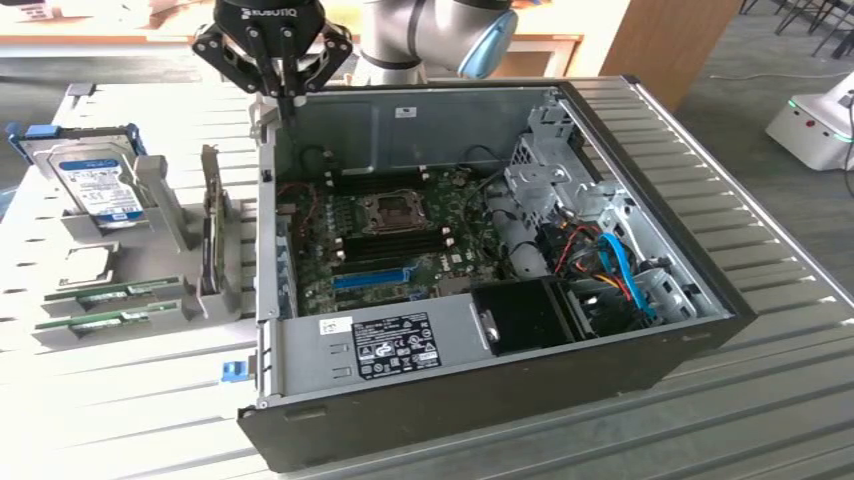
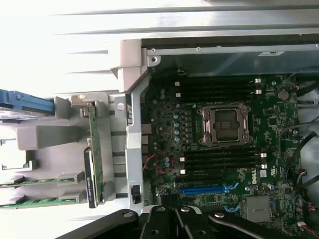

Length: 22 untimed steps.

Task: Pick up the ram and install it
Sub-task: 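Reach for the ram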

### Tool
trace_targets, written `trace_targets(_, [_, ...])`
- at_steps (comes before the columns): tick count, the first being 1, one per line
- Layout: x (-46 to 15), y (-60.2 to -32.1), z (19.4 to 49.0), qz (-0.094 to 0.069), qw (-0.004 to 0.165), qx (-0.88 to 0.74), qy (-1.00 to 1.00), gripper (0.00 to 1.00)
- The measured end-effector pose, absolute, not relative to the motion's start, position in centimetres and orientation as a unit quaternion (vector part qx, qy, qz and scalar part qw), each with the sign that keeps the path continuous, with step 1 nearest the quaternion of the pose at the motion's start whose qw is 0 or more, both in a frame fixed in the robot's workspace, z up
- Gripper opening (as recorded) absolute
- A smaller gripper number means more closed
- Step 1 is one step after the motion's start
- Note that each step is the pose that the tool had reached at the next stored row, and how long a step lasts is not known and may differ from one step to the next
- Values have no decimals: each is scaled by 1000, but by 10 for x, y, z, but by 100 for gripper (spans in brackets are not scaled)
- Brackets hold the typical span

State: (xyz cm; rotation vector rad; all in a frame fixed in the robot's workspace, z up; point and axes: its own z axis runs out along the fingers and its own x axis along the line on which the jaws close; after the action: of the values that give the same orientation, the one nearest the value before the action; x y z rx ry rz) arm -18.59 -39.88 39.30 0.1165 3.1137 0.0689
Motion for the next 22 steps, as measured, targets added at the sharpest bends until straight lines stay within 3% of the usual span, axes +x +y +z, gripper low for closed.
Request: trace_targets(22, [-224, -399, 393, 22, 12, 37, 999, 11])
